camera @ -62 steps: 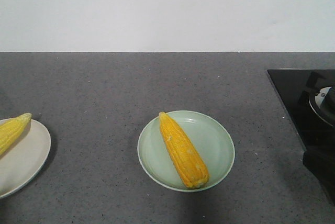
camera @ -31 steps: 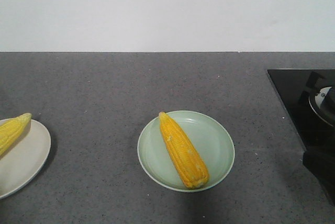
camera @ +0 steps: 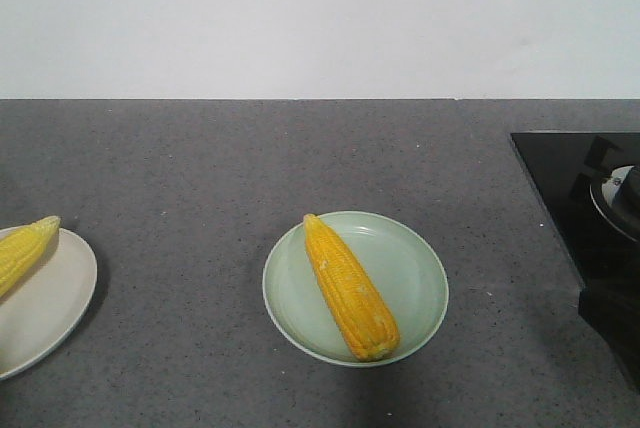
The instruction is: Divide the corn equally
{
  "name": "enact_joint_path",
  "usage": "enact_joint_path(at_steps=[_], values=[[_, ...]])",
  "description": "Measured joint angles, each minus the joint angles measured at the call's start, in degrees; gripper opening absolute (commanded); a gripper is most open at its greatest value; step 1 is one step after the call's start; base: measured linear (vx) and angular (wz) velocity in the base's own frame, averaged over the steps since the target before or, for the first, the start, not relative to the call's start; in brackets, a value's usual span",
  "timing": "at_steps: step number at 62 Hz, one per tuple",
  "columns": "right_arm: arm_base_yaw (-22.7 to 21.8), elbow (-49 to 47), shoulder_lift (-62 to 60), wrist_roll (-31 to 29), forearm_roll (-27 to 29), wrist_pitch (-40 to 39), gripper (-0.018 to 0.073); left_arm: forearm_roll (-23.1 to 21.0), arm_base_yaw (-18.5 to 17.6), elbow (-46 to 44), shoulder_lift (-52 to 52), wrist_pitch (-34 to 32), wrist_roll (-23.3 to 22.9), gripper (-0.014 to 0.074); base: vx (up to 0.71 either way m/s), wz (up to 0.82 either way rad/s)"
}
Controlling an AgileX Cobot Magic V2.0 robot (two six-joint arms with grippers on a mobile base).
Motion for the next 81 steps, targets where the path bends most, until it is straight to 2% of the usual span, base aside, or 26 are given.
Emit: enact_joint_path(at_steps=[53,61,72,81], values=[[0.0,0.0,0.0,0.05,0.0,0.0,-0.0004,0.0,0.0,0.0,0.0,0.0,0.0,-0.0006,0.0,0.0],[0.0,0.66,-0.58,0.11,-1.76,-0.71,-0.0004,0.0,0.0,0.0,0.0,0.0,0.0,-0.0007,0.0,0.0],[0.0,7.43,-5.13,1.77,-3.29,-7.09,-0.0004,0.0,0.0,0.0,0.0,0.0,0.0,-0.0007,0.0,0.0],[0.0,16.48,-10.45,7.73,-6.63,-16.03,-0.0004,0.0,0.0,0.0,0.0,0.0,0.0,-0.0007,0.0,0.0]])
